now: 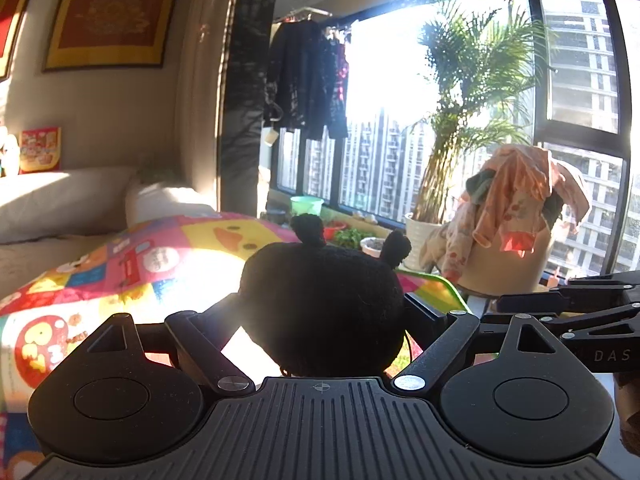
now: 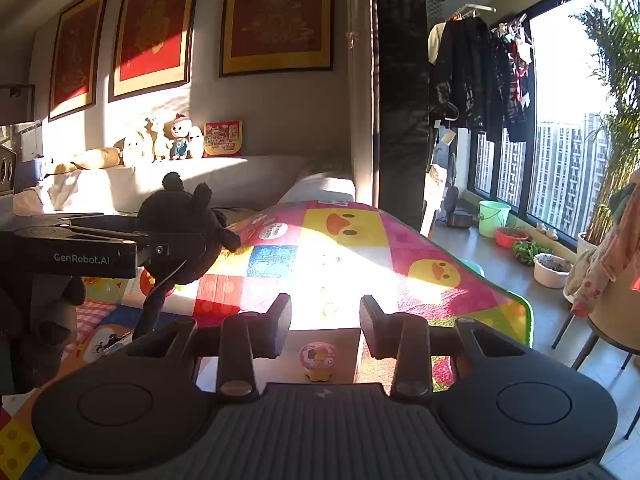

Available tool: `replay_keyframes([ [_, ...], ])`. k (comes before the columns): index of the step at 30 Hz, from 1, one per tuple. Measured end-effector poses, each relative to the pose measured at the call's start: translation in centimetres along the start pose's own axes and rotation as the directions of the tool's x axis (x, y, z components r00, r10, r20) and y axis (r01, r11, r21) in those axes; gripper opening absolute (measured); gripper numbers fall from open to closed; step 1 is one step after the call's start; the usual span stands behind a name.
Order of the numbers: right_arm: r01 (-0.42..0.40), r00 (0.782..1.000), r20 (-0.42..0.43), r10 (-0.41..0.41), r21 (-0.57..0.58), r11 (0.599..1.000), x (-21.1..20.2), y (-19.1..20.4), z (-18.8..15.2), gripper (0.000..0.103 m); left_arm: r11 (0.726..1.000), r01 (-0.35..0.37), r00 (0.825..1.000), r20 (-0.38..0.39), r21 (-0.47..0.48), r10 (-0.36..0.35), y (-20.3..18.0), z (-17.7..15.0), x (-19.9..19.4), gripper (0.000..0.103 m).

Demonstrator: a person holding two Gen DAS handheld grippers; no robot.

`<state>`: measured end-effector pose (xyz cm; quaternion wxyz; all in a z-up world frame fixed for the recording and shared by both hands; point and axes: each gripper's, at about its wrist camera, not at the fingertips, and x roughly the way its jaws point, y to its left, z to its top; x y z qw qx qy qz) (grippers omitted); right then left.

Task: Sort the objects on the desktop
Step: 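Lift the plush into the pink box with the left tool while the right tool carries the bottle, then lower the white bottle into the pink box and open the right tool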

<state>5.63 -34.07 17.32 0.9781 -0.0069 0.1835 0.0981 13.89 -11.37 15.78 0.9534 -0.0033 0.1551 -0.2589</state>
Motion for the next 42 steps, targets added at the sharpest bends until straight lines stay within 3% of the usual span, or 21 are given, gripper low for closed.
replay_keyframes([
  [4, -0.025, 0.997, -0.067, 0.03, 0.079, 0.997, 6.1, -1.2, -0.8, 0.038, 0.992, 0.004, 0.995, -0.096, -0.128, -0.017, 3.1, -2.9, 1.7, 0.096],
  [7, 0.009, 0.995, -0.101, 0.005, 0.128, 0.992, 7.2, -3.2, -2.6, 0.041, 0.996, -0.06, 0.99, -0.132, -0.07, 0.05, 3.8, -5.7, -0.2, 0.098],
  [10, 0.033, 0.99, -0.14, -0.013, 0.14, 0.99, 6.1, -4.1, -5.2, 0.055, 0.991, -0.134, 0.974, -0.186, -0.025, 0.127, 4.0, -8.9, -2.7, 0.1],
  [12, 0.029, 0.979, -0.203, -0.007, 0.104, 0.994, 5.0, -3.4, -7.7, 0.058, 0.984, -0.173, 0.96, -0.23, -0.029, 0.162, 4.0, -10.9, -4.1, 0.1],
  [14, 0.017, 0.964, -0.267, -0.006, 0.04, 0.999, 4.6, -2.1, -10.0, 0.051, 0.98, -0.197, 0.949, -0.26, -0.04, 0.18, 3.6, -13.0, -5.5, 0.101],
  [15, -0.003, 0.952, -0.307, 0.01, 0.024, 1.0, 4.4, -1.3, -11.3, 0.04, 0.979, -0.197, 0.945, -0.278, -0.053, 0.175, 3.3, -14.2, -6.3, 0.101],
  [18, -0.06, 0.919, -0.384, 0.093, 0.097, 0.993, 4.8, -0.5, -13.6, 0.035, 0.978, -0.182, 0.94, -0.312, -0.106, 0.141, 2.3, -16.2, -8.2, 0.101],
  [20, -0.065, 0.907, -0.406, 0.111, 0.125, 0.99, 5.4, 0.2, -14.6, 0.035, 0.974, -0.18, 0.937, -0.326, -0.138, 0.127, 1.8, -16.8, -9.2, 0.101],
  [23, -0.096, 0.908, -0.387, 0.159, 0.177, 0.98, 5.6, 0.9, -14.8, 0.035, 0.973, -0.182, 0.933, -0.338, -0.146, 0.123, 1.1, -17.6, -10.3, 0.102],
  [27, -0.15, 0.903, -0.378, 0.206, 0.171, 0.974, 5.6, 2.6, -14.9, 0.035, 0.974, -0.226, 0.921, -0.332, -0.034, 0.202, -0.4, -18.6, -11.0, 0.102],
  [30, -0.116, 0.91, -0.385, 0.155, 0.123, 0.986, 5.3, 3.3, -14.6, 0.035, 0.972, -0.235, 0.924, -0.31, 0.001, 0.224, -1.1, -18.7, -11.8, 0.102],
  [32, -0.125, 0.898, -0.406, 0.169, 0.132, 0.983, 5.1, 3.2, -14.8, 0.035, 0.977, -0.21, 0.932, -0.31, -0.037, 0.189, -1.1, -18.6, -12.2, 0.103],
  [34, -0.137, 0.868, -0.454, 0.202, 0.173, 0.975, 5.6, 3.0, -15.6, 0.035, 0.98, -0.185, 0.933, -0.325, -0.066, 0.154, -1.4, -18.5, -12.2, 0.103],
  [38, -0.09, 0.886, -0.444, 0.132, 0.115, 0.989, 5.3, 4.2, -15.4, 0.025, 0.987, -0.158, 0.94, -0.313, -0.041, 0.138, -2.5, -18.3, -12.6, 0.103],
  [42, -0.112, 0.904, -0.408, 0.129, 0.066, 0.992, 2.5, 5.0, -13.9, 0.025, 0.982, -0.186, 0.937, -0.306, -0.033, 0.167, -2.3, -18.5, -13.3, 0.103],
])
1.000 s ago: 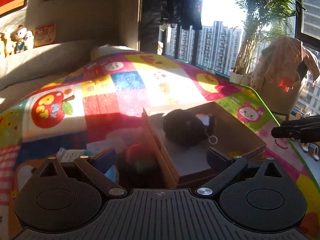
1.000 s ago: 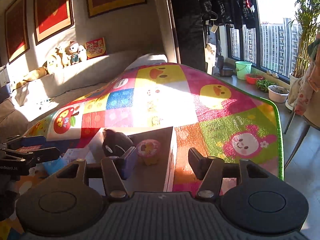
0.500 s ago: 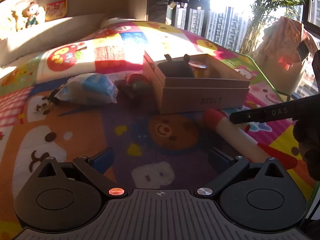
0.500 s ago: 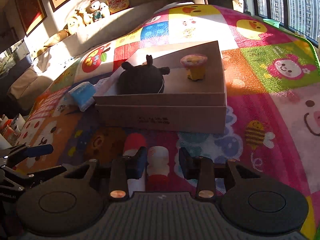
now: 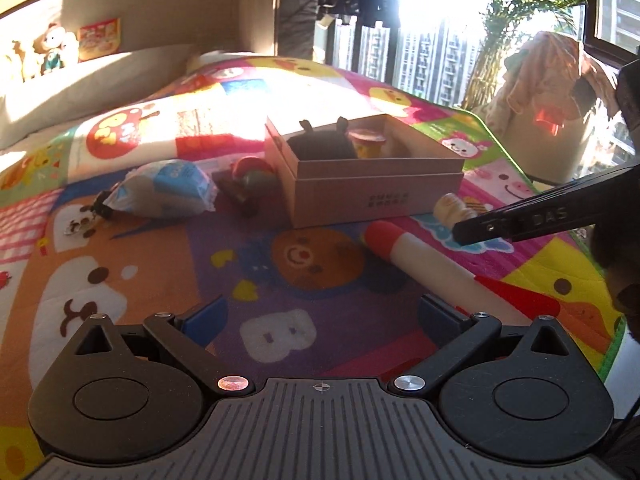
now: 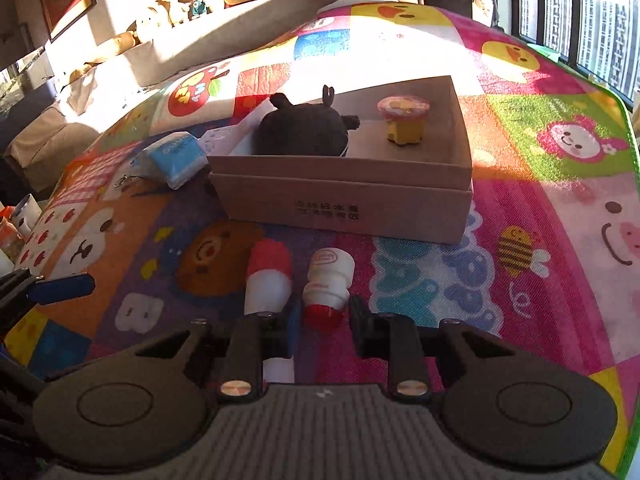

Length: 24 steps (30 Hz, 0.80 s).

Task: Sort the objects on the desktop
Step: 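Lower the white bottle into the pink box and open the right tool, then grasp the white plastic case beside the blue packet with the right tool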

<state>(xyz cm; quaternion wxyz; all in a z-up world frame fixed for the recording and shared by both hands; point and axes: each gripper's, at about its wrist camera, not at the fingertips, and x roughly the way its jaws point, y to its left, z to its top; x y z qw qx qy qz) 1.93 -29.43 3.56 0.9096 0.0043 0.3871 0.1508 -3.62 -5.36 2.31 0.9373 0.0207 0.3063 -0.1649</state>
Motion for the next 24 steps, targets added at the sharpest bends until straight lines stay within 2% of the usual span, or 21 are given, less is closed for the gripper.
replay_keyframes([
  [6, 0.031, 0.994, 0.105, -0.023, -0.077, 0.997, -7.1, 0.9, 1.1, 0.024, 0.997, -0.028, 1.0, -0.01, -0.066, 0.028, 1.5, 0.2, 0.7, 0.103],
  [11, 0.101, 0.957, 0.281, -0.075, -0.079, 0.992, -11.0, 0.3, 6.0, 0.024, 0.996, -0.03, 0.999, 0.019, -0.088, 0.031, 2.1, 0.7, 1.0, 0.103],
  [14, 0.123, 0.938, 0.332, -0.099, -0.049, 0.991, -10.1, -0.4, 10.0, 0.024, 0.994, -0.047, 0.999, 0.022, -0.096, 0.049, 2.8, 0.8, 1.0, 0.103],
  [16, 0.132, 0.927, 0.36, -0.108, -0.044, 0.99, -8.3, -0.9, 12.7, 0.03, 0.992, -0.065, 0.998, 0.017, -0.109, 0.067, 3.4, 0.7, 1.0, 0.103],
  [17, 0.141, 0.924, 0.362, -0.12, -0.033, 0.989, -7.5, -1.1, 13.6, 0.046, 0.991, -0.073, 0.997, 0.016, -0.114, 0.075, 3.7, 0.6, 0.9, 0.103],
  [18, 0.157, 0.922, 0.36, -0.143, -0.011, 0.988, -6.5, -1.3, 14.3, 0.055, 0.989, -0.084, 0.996, 0.015, -0.121, 0.086, 4.2, 0.5, 0.8, 0.103],
  [20, 0.16, 0.931, 0.332, -0.15, -0.004, 0.987, -5.2, -1.5, 15.0, 0.055, 0.985, -0.109, 0.994, 0.011, -0.134, 0.111, 5.0, 0.2, 0.8, 0.103],
  [24, 0.115, 0.956, 0.268, -0.118, 0.024, 0.993, -3.0, -1.2, 13.9, 0.055, 0.974, -0.174, 0.984, 0.023, -0.142, 0.179, 6.5, -0.3, 0.8, 0.103],
])
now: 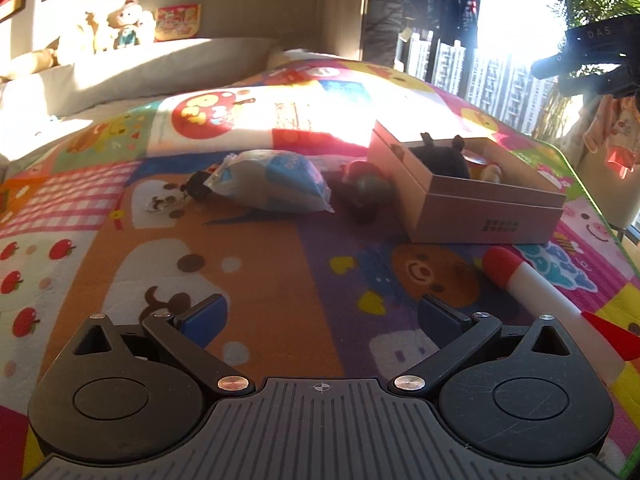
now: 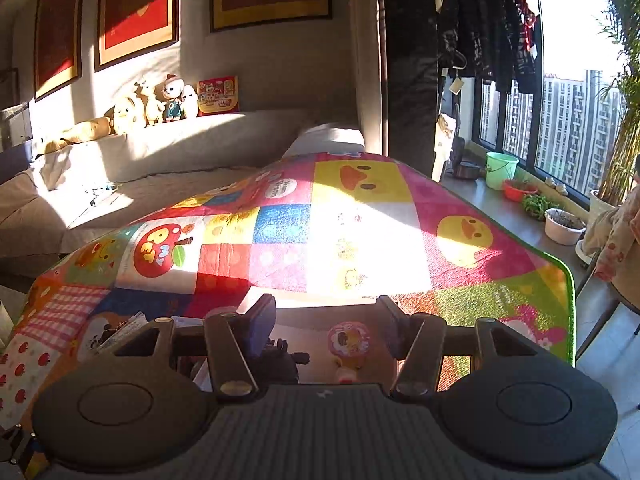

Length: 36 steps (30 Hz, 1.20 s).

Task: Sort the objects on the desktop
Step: 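Grasp the white plastic case beside the blue packet with the right tool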

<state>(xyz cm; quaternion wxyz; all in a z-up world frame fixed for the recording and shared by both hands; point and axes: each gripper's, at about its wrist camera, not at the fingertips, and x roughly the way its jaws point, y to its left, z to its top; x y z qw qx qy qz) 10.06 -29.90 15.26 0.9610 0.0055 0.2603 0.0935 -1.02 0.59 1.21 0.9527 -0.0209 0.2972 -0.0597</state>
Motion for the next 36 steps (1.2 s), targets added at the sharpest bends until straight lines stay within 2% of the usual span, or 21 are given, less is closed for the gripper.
replay_keyframes([
  [2, -0.015, 1.0, -0.02, 0.014, -0.025, 1.0, 0.5, 1.4, -0.8, 0.054, 0.999, -0.035, 0.999, 0.01, -0.006, 0.035, 0.6, 0.0, 0.3, 0.103],
  [4, -0.052, 0.998, -0.05, 0.048, -0.1, 0.994, 1.3, 4.3, -1.6, 0.047, 0.998, -0.052, 0.999, 0.009, -0.026, 0.053, 1.4, -0.1, 0.5, 0.103],
  [6, -0.111, 0.99, -0.108, 0.095, -0.154, 0.982, 2.6, 7.1, -1.8, 0.03, 0.998, -0.039, 0.999, -0.003, -0.058, 0.039, 2.0, -0.3, 0.7, 0.103],
  [7, -0.16, 0.978, -0.16, 0.133, -0.171, 0.972, 3.8, 9.0, -1.8, 0.03, 0.997, -0.028, 1.0, -0.002, -0.071, 0.028, 2.3, -0.3, 0.7, 0.103],
  [9, -0.206, 0.962, -0.221, 0.161, -0.199, 0.958, 6.2, 11.9, -1.8, 0.03, 0.996, -0.013, 1.0, 0.016, -0.09, 0.015, 2.6, -0.5, 0.5, 0.103],
  [13, -0.169, 0.951, -0.295, 0.093, -0.243, 0.955, 12.6, 15.7, -1.1, 0.03, 0.992, 0.012, 1.0, 0.019, -0.123, -0.01, 3.1, -0.7, 0.6, 0.103],
  [18, -0.04, 0.939, -0.339, -0.063, -0.289, 0.957, 20.6, 17.7, -0.8, 0.03, 0.976, 0.023, 1.0, 0.01, -0.214, -0.021, 4.4, -1.0, 0.8, 0.103],
  [20, -0.051, 0.932, -0.362, -0.034, -0.224, 0.973, 21.9, 17.3, -0.4, 0.03, 0.966, 0.04, 0.999, 0.015, -0.257, -0.038, 5.1, -1.1, 0.9, 0.103],
  [22, -0.097, 0.926, -0.373, 0.048, -0.114, 0.989, 22.4, 16.6, 0.3, 0.03, 0.963, 0.046, 0.999, 0.021, -0.266, -0.042, 5.3, -1.1, 0.8, 0.103],
  [23, -0.104, 0.926, -0.371, 0.067, -0.079, 0.991, 22.6, 16.6, 0.5, 0.035, 0.964, 0.045, 0.999, 0.022, -0.263, -0.04, 5.2, -1.1, 0.8, 0.103],
  [24, -0.103, 0.925, -0.372, 0.073, -0.06, 0.993, 22.9, 16.8, 0.5, 0.052, 0.965, 0.043, 0.999, 0.022, -0.26, -0.038, 5.2, -1.1, 0.8, 0.103],
  [25, -0.088, 0.925, -0.374, 0.06, -0.059, 0.994, 23.3, 17.1, 0.4, 0.059, 0.965, 0.042, 0.999, 0.023, -0.259, -0.037, 5.2, -1.1, 0.8, 0.103],
  [28, -0.047, 0.91, -0.414, 0.002, -0.097, 0.994, 25.4, 18.3, -0.2, 0.066, 0.961, 0.05, 0.999, 0.026, -0.272, -0.045, 5.4, -1.2, 0.8, 0.103],
  [30, -0.038, 0.894, -0.448, -0.006, -0.088, 0.995, 26.8, 18.6, -0.5, 0.083, 0.96, 0.051, 0.999, 0.027, -0.274, -0.045, 5.5, -1.2, 0.7, 0.103],
  [31, -0.048, 0.895, -0.447, -0.004, -0.105, 0.993, 27.1, 19.1, -0.6, 0.087, 0.961, 0.051, 0.999, 0.026, -0.273, -0.045, 5.4, -1.2, 0.7, 0.103],
  [32, -0.077, 0.884, -0.467, 0.021, -0.1, 0.992, 27.3, 19.4, -0.7, 0.091, 0.961, 0.051, 0.999, 0.026, -0.273, -0.046, 5.4, -1.2, 0.7, 0.103],
  [33, -0.1, 0.873, -0.485, 0.046, -0.086, 0.991, 27.4, 19.6, -0.8, 0.092, 0.961, 0.052, 0.999, 0.026, -0.273, -0.046, 5.4, -1.2, 0.7, 0.103],
  [34, -0.102, 0.876, -0.48, 0.048, -0.086, 0.991, 27.3, 19.8, -0.9, 0.092, 0.961, 0.052, 0.999, 0.026, -0.273, -0.046, 5.4, -1.2, 0.7, 0.103],
  [35, -0.112, 0.875, -0.482, 0.048, -0.104, 0.988, 27.1, 20.0, -1.0, 0.087, 0.96, 0.052, 0.999, 0.026, -0.274, -0.047, 5.5, -1.2, 0.7, 0.103],
  [36, -0.122, 0.881, -0.471, 0.041, -0.142, 0.982, 26.7, 20.3, -0.9, 0.075, 0.96, 0.054, 0.998, 0.026, -0.275, -0.048, 5.5, -1.2, 0.7, 0.103],
])
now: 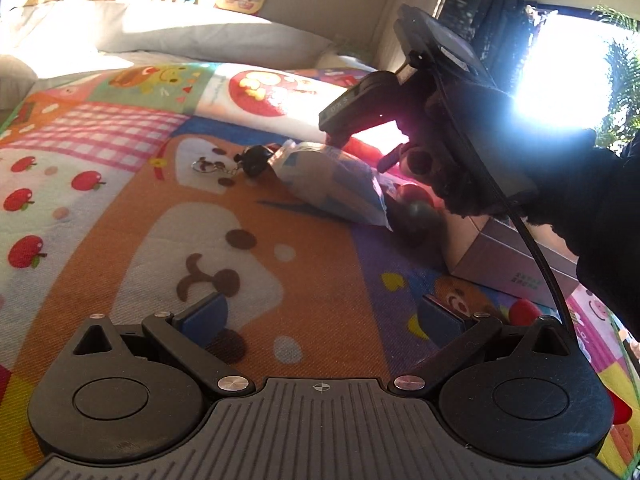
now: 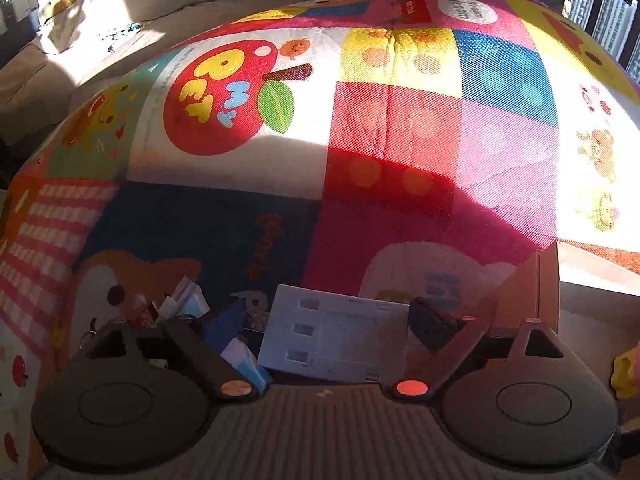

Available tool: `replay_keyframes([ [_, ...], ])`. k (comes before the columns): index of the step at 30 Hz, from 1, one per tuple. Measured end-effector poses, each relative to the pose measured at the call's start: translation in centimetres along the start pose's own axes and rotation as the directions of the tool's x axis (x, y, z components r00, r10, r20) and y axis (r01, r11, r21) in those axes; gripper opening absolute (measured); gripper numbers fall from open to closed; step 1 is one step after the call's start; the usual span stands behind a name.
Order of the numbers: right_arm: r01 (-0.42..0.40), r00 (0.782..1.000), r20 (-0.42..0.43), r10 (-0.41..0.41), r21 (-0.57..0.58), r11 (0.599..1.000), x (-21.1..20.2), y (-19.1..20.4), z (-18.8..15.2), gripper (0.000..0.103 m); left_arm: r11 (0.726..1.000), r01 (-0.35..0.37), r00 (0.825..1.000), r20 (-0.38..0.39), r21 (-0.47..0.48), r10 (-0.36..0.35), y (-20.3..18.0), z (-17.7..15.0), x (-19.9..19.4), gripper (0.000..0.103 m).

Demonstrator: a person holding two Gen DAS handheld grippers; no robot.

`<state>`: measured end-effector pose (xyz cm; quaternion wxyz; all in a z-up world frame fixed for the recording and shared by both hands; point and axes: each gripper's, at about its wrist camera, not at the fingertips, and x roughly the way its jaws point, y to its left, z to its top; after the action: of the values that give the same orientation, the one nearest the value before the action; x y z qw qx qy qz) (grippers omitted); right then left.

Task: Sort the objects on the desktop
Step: 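Grasp the white plastic case beside the blue packet with the right tool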

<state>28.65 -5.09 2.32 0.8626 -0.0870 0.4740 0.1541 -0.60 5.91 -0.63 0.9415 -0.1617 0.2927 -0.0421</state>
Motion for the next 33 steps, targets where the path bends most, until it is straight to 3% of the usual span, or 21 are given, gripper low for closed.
replay_keyframes([
  [1, -0.007, 1.0, 0.007, 0.007, -0.015, 1.0, -0.3, 0.0, -0.1, 0.071, 1.0, 0.001, 1.0, 0.0, 0.0, -0.001, 0.0, 0.0, 0.0, 0.103],
  [3, -0.062, 0.998, -0.017, 0.062, 0.005, 0.998, -1.6, -0.6, -0.2, 0.013, 1.0, 0.001, 1.0, -0.001, -0.001, -0.001, 0.0, 0.0, 0.0, 0.103],
  [4, -0.085, 0.996, -0.028, 0.086, 0.023, 0.996, -2.1, -0.9, -0.3, 0.008, 1.0, 0.0, 1.0, -0.001, -0.001, 0.0, 0.0, 0.0, 0.0, 0.103],
  [7, -0.098, 0.995, 0.013, 0.098, -0.014, 0.995, -4.2, -1.5, -1.0, 0.008, 1.0, -0.012, 1.0, -0.004, 0.014, 0.012, -0.3, 0.0, 0.0, 0.103],
  [8, -0.076, 0.997, 0.027, 0.076, -0.022, 0.997, -4.5, -1.6, -1.1, 0.015, 1.0, -0.018, 1.0, -0.006, 0.023, 0.018, -0.5, 0.0, 0.0, 0.103],
  [9, -0.058, 0.998, 0.031, 0.058, -0.008, 0.998, -4.5, -2.0, -1.1, 0.047, 0.999, -0.02, 1.0, -0.008, 0.032, 0.021, -0.6, 0.0, 0.1, 0.103],
  [11, -0.037, 0.997, 0.07, 0.034, 0.04, 0.998, -4.1, -2.6, -1.0, 0.099, 0.999, -0.018, 1.0, -0.011, 0.041, 0.019, -0.7, 0.0, 0.2, 0.103],
  [12, -0.03, 0.996, 0.083, 0.026, 0.041, 0.999, -3.6, -2.6, -0.8, 0.1, 0.999, -0.016, 1.0, -0.012, 0.038, 0.017, -0.6, 0.0, 0.1, 0.103],
  [18, 0.009, 1.0, -0.002, -0.009, -0.049, 0.999, 1.0, -0.6, 0.4, 0.097, 1.0, 0.001, 1.0, -0.011, 0.014, -0.001, -0.2, 0.0, 0.1, 0.103],
  [20, -0.02, 0.999, -0.036, 0.019, -0.028, 0.999, 2.0, -0.6, 0.8, 0.096, 1.0, 0.004, 1.0, -0.01, 0.011, -0.004, -0.2, 0.0, 0.1, 0.103],
  [22, -0.081, 0.992, -0.093, 0.083, 0.024, 0.996, 2.6, -0.9, 0.9, 0.087, 1.0, 0.013, 1.0, -0.01, 0.006, -0.013, -0.2, 0.1, 0.1, 0.103],
  [25, -0.105, 0.992, -0.074, 0.106, 0.022, 0.994, 1.2, -0.8, 0.3, 0.066, 1.0, 0.021, 1.0, -0.01, -0.001, -0.021, 0.0, 0.1, 0.1, 0.103],
  [26, -0.132, 0.988, -0.072, 0.134, 0.04, 0.99, 0.5, -0.9, 0.2, 0.046, 1.0, 0.022, 1.0, -0.01, -0.002, -0.022, 0.0, 0.1, 0.1, 0.103],
  [27, -0.163, 0.983, -0.075, 0.168, 0.067, 0.984, -0.6, -1.3, 0.2, 0.018, 1.0, 0.024, 1.0, -0.01, -0.003, -0.024, 0.0, 0.1, 0.1, 0.103],
  [31, -0.226, 0.973, 0.049, 0.224, 0.056, 0.972, -6.7, -2.5, -1.0, 0.017, 1.0, 0.024, 1.0, -0.01, -0.004, -0.024, 0.0, 0.1, 0.1, 0.103],
  [33, -0.242, 0.969, 0.064, 0.239, 0.062, 0.968, -8.9, -3.3, -2.2, 0.017, 1.0, 0.021, 1.0, -0.011, 0.0, -0.021, -0.1, 0.1, 0.1, 0.103],
])
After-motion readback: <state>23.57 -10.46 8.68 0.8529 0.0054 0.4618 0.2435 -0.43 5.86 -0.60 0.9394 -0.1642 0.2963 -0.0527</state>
